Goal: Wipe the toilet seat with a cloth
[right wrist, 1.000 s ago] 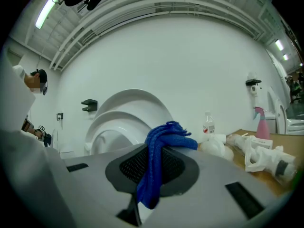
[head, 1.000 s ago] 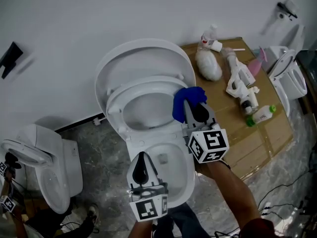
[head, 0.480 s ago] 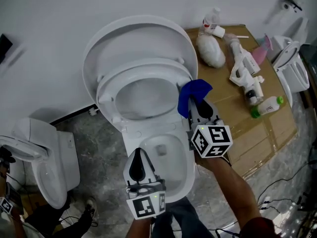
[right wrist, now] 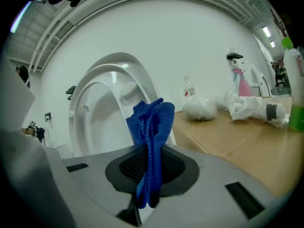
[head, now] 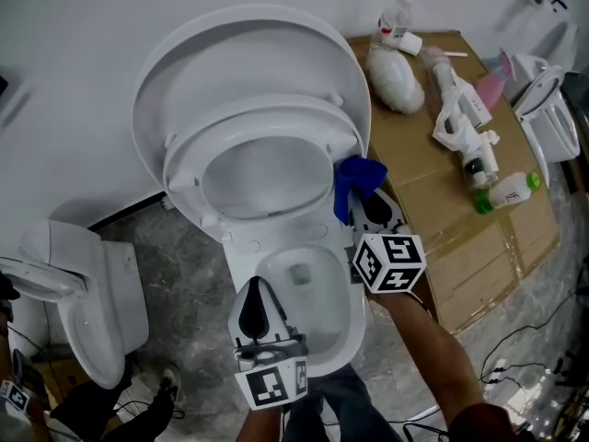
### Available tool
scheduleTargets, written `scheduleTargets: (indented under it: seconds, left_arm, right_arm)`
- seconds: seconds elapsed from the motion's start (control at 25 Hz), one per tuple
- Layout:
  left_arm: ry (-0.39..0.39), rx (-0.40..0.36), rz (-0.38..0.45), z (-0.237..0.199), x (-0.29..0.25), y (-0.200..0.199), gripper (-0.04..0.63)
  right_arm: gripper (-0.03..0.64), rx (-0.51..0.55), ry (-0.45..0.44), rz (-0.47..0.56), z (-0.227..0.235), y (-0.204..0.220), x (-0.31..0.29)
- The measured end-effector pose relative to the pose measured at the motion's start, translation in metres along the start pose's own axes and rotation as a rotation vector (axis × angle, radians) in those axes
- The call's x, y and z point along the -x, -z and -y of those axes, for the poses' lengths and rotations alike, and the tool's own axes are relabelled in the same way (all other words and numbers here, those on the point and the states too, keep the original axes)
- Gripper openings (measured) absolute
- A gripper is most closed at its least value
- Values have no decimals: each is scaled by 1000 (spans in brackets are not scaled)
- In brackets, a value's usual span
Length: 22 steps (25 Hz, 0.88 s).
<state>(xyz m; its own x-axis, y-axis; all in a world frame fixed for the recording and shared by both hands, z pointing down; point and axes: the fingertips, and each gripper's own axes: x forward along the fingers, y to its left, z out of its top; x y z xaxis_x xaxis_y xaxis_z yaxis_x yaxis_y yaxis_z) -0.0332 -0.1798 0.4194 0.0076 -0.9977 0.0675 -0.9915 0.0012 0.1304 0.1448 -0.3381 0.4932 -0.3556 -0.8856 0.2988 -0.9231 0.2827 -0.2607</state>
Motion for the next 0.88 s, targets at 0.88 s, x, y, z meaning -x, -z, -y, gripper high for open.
scheduleTargets:
  seconds: [0.88]
  left_arm:
    - [-52,19,-48,-33,7,63,15]
  right_arm:
    - [55,54,35,-142,5,127,-20]
